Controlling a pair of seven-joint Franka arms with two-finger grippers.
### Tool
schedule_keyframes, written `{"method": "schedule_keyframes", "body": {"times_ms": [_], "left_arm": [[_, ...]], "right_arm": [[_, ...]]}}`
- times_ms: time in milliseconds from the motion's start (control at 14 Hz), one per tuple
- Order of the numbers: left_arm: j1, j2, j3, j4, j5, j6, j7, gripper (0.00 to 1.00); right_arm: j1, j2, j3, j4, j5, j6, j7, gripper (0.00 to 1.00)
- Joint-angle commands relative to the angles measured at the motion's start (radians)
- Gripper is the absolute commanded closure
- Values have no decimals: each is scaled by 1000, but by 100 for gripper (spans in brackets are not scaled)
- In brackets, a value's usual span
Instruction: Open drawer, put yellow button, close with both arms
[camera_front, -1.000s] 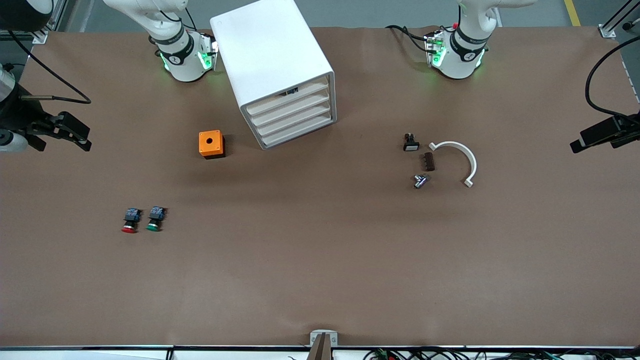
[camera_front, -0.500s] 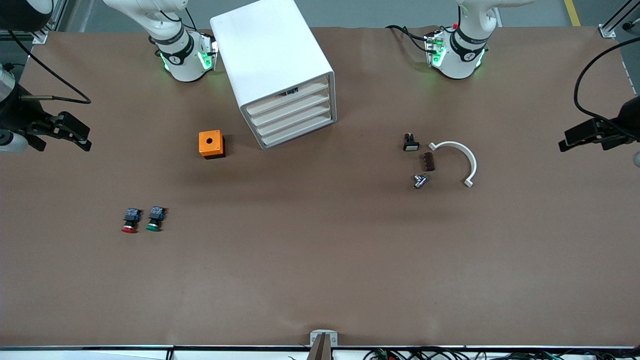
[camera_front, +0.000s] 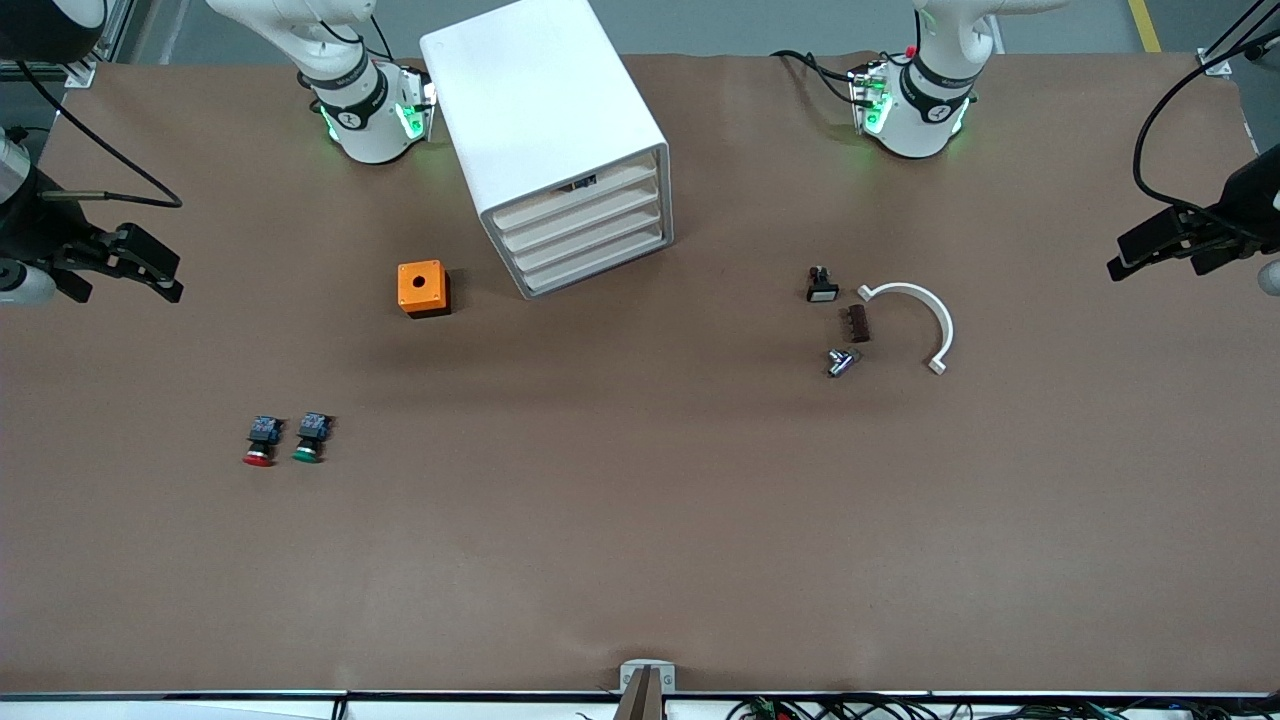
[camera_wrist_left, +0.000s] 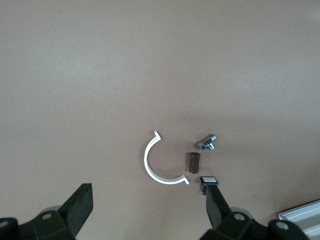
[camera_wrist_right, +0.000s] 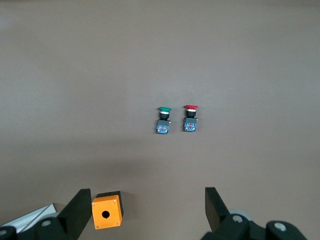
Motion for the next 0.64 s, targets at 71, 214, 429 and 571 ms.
{"method": "schedule_keyframes", "body": {"times_ms": [71,214,429,571], "left_arm": [[4,-17,-37,-10,27,3,-16,0],[9,-11,-36,17,27,-4,-13,0],[9,-8,-31,18,27,-18,-10,0],[6,-8,-31,21,27,-20,-10,0]], "right_arm": [[-23,-15,16,-6,9,2,3,0],[-23,-15,16,-6,9,2,3,0],[-23,-15,16,-6,9,2,3,0],[-23,-15,16,-6,9,2,3,0]]}}
